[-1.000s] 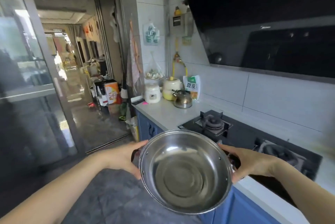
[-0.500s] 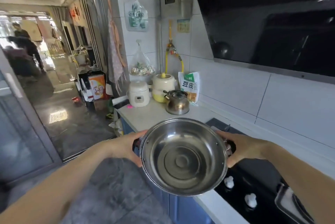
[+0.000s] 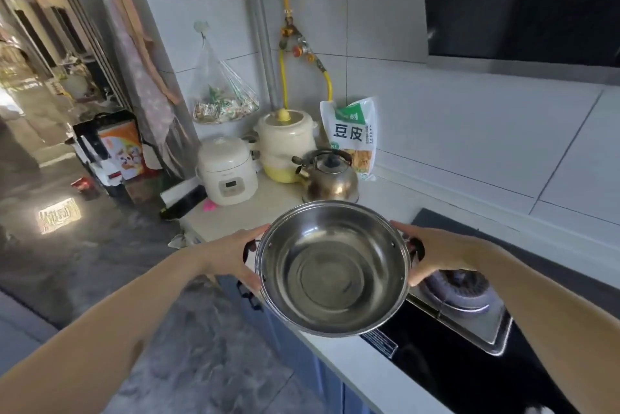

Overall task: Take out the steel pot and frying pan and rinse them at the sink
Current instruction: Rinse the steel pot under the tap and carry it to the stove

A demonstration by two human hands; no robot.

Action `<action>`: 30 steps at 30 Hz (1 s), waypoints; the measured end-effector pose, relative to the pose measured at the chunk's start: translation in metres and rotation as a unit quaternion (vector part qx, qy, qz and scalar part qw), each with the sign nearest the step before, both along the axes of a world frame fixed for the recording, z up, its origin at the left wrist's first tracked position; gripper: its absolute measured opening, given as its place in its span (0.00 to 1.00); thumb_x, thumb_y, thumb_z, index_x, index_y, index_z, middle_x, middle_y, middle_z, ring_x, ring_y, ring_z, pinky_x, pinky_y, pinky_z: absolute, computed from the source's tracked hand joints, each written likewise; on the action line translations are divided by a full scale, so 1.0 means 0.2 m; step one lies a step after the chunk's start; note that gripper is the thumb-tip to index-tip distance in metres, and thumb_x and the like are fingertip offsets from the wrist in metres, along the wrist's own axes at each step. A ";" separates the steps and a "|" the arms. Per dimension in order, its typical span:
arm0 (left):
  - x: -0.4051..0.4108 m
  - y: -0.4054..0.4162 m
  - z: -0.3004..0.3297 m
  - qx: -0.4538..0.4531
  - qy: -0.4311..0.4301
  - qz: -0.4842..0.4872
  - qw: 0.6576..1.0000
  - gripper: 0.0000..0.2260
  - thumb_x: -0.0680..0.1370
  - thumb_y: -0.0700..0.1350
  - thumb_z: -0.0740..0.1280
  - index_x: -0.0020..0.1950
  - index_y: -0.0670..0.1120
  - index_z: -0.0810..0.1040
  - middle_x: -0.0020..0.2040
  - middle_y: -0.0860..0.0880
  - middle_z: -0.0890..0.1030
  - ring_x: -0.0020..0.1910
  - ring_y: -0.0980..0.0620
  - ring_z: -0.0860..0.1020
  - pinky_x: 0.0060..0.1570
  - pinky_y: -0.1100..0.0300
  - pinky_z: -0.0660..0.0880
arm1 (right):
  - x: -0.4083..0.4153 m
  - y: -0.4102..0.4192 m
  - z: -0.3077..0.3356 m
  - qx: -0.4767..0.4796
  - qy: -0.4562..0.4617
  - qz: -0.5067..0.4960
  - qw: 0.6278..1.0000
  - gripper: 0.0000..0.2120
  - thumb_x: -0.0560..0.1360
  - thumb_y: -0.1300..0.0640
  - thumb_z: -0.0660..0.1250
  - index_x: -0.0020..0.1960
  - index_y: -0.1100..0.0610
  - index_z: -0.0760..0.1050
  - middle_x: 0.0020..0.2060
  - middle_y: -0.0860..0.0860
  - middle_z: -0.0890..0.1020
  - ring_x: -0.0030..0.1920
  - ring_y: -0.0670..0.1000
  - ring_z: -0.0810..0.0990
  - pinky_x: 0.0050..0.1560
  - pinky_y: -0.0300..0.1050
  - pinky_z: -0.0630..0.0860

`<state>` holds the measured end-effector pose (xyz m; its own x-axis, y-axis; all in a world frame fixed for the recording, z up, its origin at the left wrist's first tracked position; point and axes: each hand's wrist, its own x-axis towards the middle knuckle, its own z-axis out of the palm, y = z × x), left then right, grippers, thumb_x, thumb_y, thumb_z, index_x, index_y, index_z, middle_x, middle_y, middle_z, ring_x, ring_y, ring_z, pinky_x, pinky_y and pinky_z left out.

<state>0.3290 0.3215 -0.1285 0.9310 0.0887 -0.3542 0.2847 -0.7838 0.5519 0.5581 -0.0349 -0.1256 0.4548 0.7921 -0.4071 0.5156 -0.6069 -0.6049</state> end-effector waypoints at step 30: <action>0.55 0.55 -0.54 -0.017 0.039 -0.055 0.998 0.54 0.57 0.56 0.81 0.62 0.84 0.44 0.65 0.53 0.67 0.67 0.57 0.67 0.69 0.57 0.64 | 0.21 0.39 -0.55 0.003 0.067 -0.120 0.991 0.59 0.58 0.50 0.82 0.76 0.33 0.47 0.58 0.41 0.77 0.58 0.44 0.77 0.58 0.37 0.74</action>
